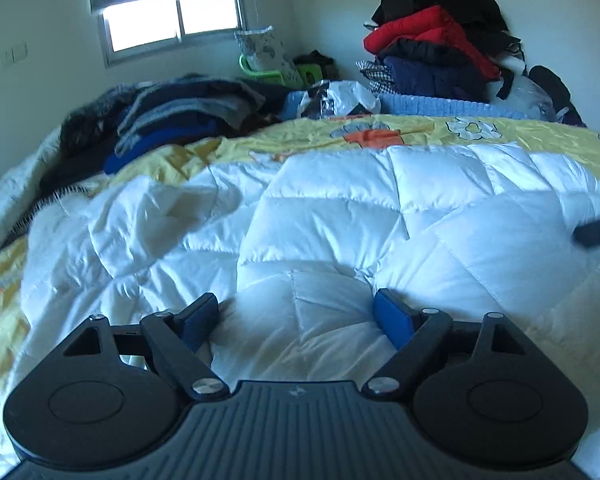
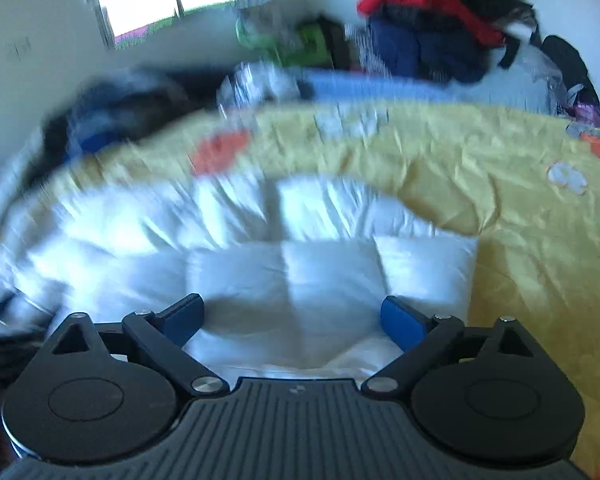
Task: Fold small clothes
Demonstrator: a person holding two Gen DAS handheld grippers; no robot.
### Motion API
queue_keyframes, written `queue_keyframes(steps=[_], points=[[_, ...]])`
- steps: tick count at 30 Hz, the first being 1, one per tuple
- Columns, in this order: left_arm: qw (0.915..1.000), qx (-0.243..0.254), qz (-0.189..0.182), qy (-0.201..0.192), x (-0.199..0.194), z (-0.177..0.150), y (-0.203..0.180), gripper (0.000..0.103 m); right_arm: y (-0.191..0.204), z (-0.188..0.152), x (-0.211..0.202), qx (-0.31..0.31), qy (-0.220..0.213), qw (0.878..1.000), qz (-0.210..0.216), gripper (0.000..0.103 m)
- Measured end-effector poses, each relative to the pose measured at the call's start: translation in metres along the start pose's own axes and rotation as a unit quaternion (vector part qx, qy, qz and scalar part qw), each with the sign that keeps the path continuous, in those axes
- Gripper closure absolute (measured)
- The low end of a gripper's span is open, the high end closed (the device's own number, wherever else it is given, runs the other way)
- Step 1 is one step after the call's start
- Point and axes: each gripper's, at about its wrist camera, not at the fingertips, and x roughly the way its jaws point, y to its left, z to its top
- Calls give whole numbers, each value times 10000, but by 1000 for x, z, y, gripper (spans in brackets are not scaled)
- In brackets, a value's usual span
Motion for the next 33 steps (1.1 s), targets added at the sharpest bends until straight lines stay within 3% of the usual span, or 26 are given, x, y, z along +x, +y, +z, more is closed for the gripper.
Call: queue_keyframes(steps=[4,11,16,18,22,25,29,31,33], points=[[9974,-509,-403,306,12,2,18,16,12,-16,9,-397,-260,9988,-132,2],[9977,-498,-395,255,12,3,17,15,15,-23,3,-426,-469,9976,-263,3],[9918,-982,-820,-35,-14,2,48,15,12,-21,6,-369,-489,9979,-229,3],[9849,-1343,-1043,-317,-36,0,73,15,12,-21,7,-372,-492,9978,-260,3],[9645,-2314,-993,-791,-66,-1,145,3,13,-22,6,-354,-517,9976,-298,3],[9424,-3191,-494,-876,-59,6,214,2,13,-22,5,-366,-513,9975,-317,3],[8946,-4385,351,-789,-23,12,303,2,11,-22,5,-364,-513,9975,-316,3],[8725,-4849,434,-420,10,18,340,2,12,-22,5,-353,-518,9976,-305,3],[8530,-5213,240,-34,42,17,371,2,11,-22,5,-327,-529,9977,-285,3]])
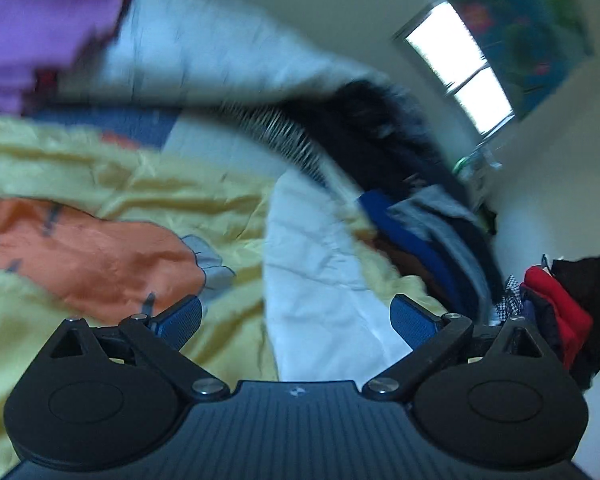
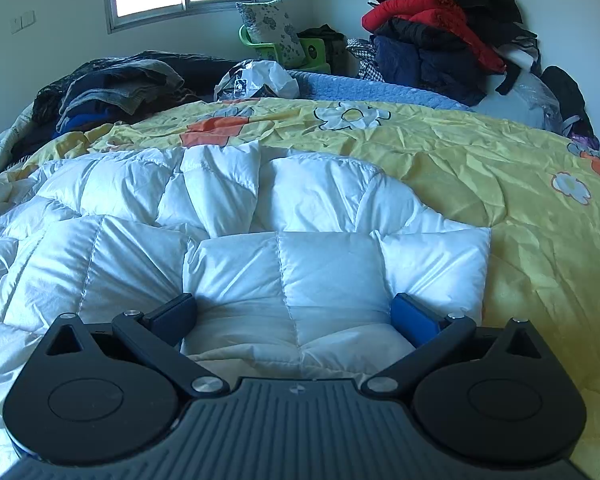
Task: Fold small clothes
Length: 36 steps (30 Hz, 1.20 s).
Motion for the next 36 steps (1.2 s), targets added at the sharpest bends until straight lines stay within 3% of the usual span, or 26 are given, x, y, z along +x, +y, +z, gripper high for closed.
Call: queue_keyframes(steps=[4,6,12,15,17,23,24,26,30,31,36], points=[[9958,-695,-403,447,52,25,18,3,0,0,-1,38,-21,10000,5,3],[9968,-468,-515,384,68,30,13,3,0,0,-1,47,-30,10000,-10,3],[9914,-170,-947,886,110,35,13,3,0,0,-1,49,-33,10000,-15,3],[9914,44,-972,880,119,33,13,3,-1,0,-1,60,-40,10000,-6,3],[9926,237,-944,723,120,33,10,21,0,0,-1,82,-52,10000,-3,3],[9925,226,-897,795,132,36,10,26,0,-1,-3,121,-81,9999,-27,3],[9932,238,-872,737,133,36,8,31,0,-1,-3,124,-82,9999,-28,3],[9943,372,-764,649,135,38,1,58,0,-1,-3,125,-84,9999,-27,3],[9941,660,-515,692,144,37,-10,82,-1,-1,-3,151,-102,9998,-25,3],[9936,797,-457,660,144,35,-13,93,-1,-1,-3,156,-105,9998,-31,3],[9933,1098,-243,261,124,25,-32,97,-1,-1,-3,165,-102,9998,-22,3]])
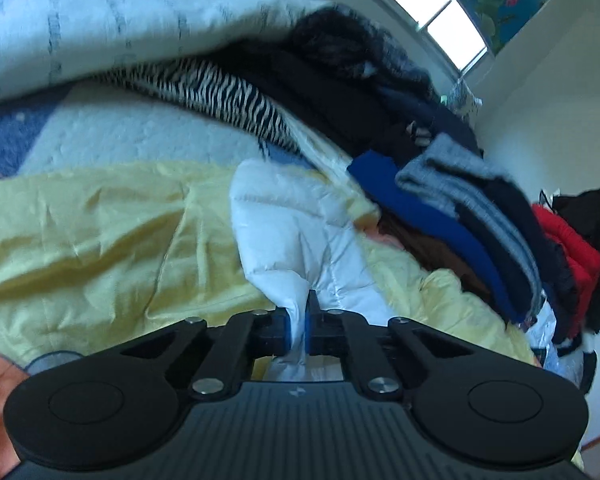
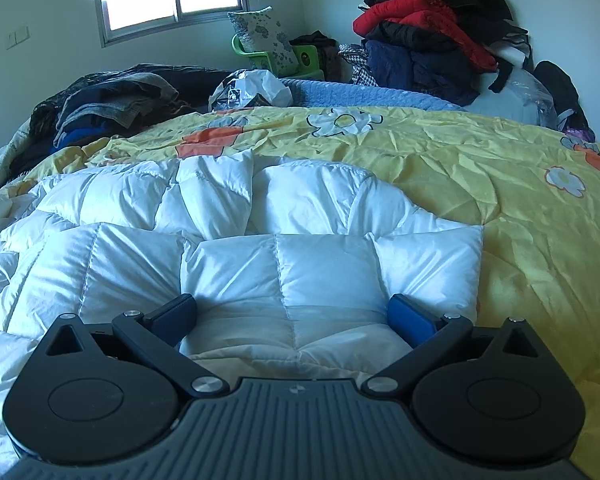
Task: Fold small clothes
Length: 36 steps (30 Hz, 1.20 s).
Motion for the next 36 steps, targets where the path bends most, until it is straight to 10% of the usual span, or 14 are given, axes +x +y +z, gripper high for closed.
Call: queue_keyframes(steps=[3,5,8,11,16,21,24,27,29,32,36], points=[[9975,417,24,-574,-36,-2,-31,98,0,0,0,0,0,10000,1,3],[9799,1533,130,-1273,-74,-16,-72,98,-1,0,-1,38,-12,10000,25,3],[8956,3796,-50,-2320,-136,-79,-135,98,-2,0,-1,83,-25,9999,54,3],[8120,5385,-707,-2138,-175,-157,-162,98,-3,-1,-2,119,-37,9999,80,3],[7434,6484,-1486,-703,-200,-274,-166,97,-4,-1,-3,157,-54,9998,105,3],[6897,7161,-931,-528,-200,-337,-159,96,-5,-1,-4,214,-66,9996,141,3],[7062,6992,-960,-562,-208,-333,-155,91,-5,-1,-4,229,-66,9996,152,3],[7612,6314,-1321,-673,-226,-313,-152,62,-6,-1,-4,249,-67,9995,164,3],[8101,5550,-1619,-978,-242,-298,-143,0,-5,-1,-4,255,-70,9995,171,3],[8782,4065,-2014,-1515,-256,-280,-126,0,-6,-1,-3,256,-66,9995,171,3],[9202,3191,-1832,-1337,-237,-281,-120,0,-7,-1,-3,273,-55,9994,185,3]])
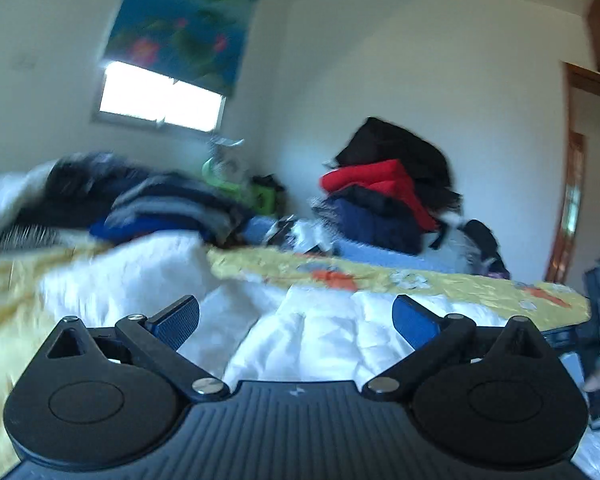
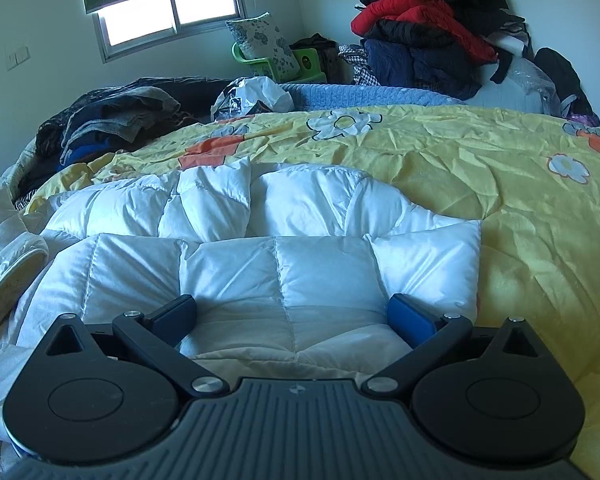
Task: Fold small clothes
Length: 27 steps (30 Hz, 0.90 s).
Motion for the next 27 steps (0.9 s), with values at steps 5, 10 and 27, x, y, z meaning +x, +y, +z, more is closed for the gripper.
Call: queue_keyframes(steps=[5,10,27], points=[[9984,-488,162,255,14,-9,13,0,10,0,3,-258,104,9994,-214,3],[9945,-1012,108,267,6,-15,30,0,32,27,-7,-15,292,9977,-609,3],[9877,-1513,74,383,9,-15,44,0,136,27,35,2749,1864,9047,2669,19]])
